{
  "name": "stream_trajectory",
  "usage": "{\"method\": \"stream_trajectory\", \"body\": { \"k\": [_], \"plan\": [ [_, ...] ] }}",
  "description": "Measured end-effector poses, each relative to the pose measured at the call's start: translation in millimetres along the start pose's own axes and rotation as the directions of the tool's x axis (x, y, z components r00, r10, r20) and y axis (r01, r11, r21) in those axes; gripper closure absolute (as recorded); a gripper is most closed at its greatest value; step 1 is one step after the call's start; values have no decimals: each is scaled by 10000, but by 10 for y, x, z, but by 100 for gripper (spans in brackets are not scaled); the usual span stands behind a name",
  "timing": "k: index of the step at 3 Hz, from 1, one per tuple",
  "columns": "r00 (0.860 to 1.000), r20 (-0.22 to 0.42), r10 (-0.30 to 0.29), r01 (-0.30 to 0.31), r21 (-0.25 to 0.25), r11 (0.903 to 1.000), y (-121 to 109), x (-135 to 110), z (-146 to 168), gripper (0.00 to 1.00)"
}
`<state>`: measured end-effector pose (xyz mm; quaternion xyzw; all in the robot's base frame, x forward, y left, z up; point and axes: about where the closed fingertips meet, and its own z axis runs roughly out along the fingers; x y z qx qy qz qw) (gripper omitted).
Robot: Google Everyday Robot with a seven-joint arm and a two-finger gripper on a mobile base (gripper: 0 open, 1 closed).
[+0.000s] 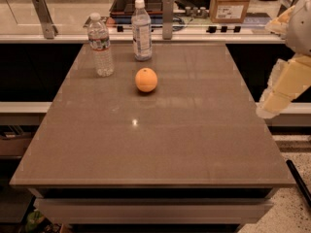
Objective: Pick blue plastic bottle
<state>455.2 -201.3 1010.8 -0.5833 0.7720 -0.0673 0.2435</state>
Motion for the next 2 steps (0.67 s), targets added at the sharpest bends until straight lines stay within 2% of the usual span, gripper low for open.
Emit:
{"method": "stream_trajectory", "body": {
  "k": [1, 2],
  "plan": [
    [9970, 715, 293, -325, 444, 9985, -184, -153, 76, 0],
    [9867, 1464, 713, -829, 748, 9937, -348, -314, 168, 0]
  ]
}}
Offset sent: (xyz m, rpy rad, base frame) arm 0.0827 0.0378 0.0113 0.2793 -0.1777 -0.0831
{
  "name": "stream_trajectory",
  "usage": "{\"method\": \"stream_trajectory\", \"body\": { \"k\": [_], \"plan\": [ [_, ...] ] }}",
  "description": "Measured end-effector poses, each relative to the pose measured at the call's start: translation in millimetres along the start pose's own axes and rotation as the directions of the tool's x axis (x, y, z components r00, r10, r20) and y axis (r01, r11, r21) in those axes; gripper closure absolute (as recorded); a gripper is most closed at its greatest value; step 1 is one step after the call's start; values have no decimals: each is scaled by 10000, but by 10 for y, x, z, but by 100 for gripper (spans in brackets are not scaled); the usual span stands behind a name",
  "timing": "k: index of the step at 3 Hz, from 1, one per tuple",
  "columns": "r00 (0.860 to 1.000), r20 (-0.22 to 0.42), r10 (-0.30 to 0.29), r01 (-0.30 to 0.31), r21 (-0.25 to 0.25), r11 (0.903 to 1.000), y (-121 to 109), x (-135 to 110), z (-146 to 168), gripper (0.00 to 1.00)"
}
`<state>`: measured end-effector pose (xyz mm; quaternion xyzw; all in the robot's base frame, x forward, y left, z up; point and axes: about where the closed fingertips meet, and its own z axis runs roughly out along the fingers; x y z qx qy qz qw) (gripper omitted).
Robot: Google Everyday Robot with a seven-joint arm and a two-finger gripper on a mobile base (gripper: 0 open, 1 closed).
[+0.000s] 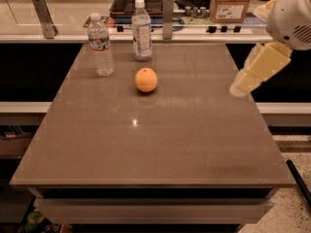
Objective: Pick blue plastic bottle
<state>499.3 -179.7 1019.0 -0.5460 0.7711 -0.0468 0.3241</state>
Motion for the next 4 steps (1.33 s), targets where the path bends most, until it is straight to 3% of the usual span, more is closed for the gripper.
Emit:
{"method": "stream_trajectory", "body": {
  "k": [1, 2, 4],
  "plan": [
    [9911, 1117, 718, -756, 302, 9967, -207, -206, 206, 0],
    [9620, 2348, 1393, -1538, 443, 9871, -382, -350, 456, 0],
    [8776, 4443, 1802, -2475, 979, 9639, -734, -634, 739, 0]
  ]
}}
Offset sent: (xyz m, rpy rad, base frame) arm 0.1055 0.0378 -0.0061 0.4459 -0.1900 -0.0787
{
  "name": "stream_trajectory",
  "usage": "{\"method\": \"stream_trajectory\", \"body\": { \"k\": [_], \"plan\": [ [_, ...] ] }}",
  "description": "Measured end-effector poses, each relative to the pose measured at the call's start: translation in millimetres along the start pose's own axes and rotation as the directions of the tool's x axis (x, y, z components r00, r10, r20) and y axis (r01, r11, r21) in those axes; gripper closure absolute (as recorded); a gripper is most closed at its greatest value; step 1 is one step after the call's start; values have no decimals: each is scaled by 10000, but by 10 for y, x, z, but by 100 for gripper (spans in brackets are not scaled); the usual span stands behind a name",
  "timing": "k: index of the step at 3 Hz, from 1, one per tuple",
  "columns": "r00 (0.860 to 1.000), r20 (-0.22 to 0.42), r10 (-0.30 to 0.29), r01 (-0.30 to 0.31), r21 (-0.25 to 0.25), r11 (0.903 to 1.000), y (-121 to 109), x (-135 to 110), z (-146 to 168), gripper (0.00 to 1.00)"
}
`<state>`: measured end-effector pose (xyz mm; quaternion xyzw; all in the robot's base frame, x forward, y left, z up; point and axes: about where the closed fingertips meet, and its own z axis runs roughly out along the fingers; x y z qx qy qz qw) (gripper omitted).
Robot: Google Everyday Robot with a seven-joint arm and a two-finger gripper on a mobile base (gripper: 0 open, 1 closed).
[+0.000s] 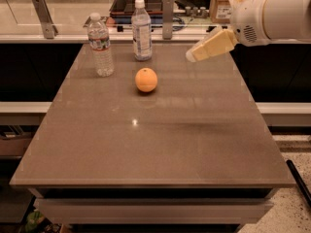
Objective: Pick blue plastic bottle
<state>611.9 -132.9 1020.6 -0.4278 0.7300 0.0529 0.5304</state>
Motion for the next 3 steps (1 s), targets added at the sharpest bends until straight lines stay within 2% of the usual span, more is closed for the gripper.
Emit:
{"method": "stream_trajectory", "body": {
  "k": [1, 3],
  "plan": [
    [10000, -1, 64, -64, 4, 10000, -30, -17, 44, 0],
    [9977, 506, 455, -444, -226, 9988, -294, -166, 687, 0]
  ]
}}
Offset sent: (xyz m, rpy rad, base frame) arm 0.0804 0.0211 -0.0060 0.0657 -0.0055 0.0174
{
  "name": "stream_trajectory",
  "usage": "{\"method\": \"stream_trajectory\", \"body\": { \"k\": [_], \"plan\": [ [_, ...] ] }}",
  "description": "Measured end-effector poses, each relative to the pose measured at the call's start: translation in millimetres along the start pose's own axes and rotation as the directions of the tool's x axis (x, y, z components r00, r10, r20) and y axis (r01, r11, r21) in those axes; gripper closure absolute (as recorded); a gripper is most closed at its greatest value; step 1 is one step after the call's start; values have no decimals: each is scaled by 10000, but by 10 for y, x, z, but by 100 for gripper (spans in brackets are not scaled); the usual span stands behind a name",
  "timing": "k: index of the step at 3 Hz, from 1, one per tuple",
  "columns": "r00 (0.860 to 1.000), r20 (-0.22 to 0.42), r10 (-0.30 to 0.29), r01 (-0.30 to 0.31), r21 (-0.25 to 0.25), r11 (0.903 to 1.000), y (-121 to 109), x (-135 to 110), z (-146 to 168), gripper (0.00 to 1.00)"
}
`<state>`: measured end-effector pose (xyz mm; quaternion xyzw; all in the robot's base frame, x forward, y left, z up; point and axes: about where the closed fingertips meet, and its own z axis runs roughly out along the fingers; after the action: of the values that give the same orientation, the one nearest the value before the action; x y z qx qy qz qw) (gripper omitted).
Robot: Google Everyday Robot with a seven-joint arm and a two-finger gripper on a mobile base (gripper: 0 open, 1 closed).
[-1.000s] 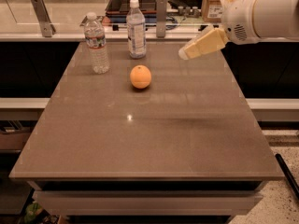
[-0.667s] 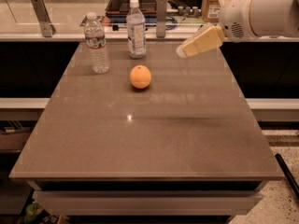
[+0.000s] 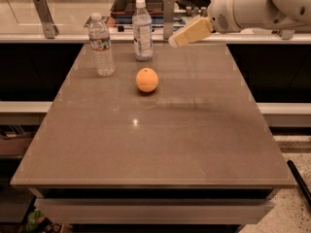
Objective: Pick blue plastic bottle
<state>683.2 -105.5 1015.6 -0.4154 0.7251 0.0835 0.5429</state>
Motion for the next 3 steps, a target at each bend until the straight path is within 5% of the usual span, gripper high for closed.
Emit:
{"method": "stream_trajectory", "body": {
  "k": [3],
  "plan": [
    [9908, 541, 1244, -1239, -128, 9922, 39, -257, 1053, 0]
  ]
}}
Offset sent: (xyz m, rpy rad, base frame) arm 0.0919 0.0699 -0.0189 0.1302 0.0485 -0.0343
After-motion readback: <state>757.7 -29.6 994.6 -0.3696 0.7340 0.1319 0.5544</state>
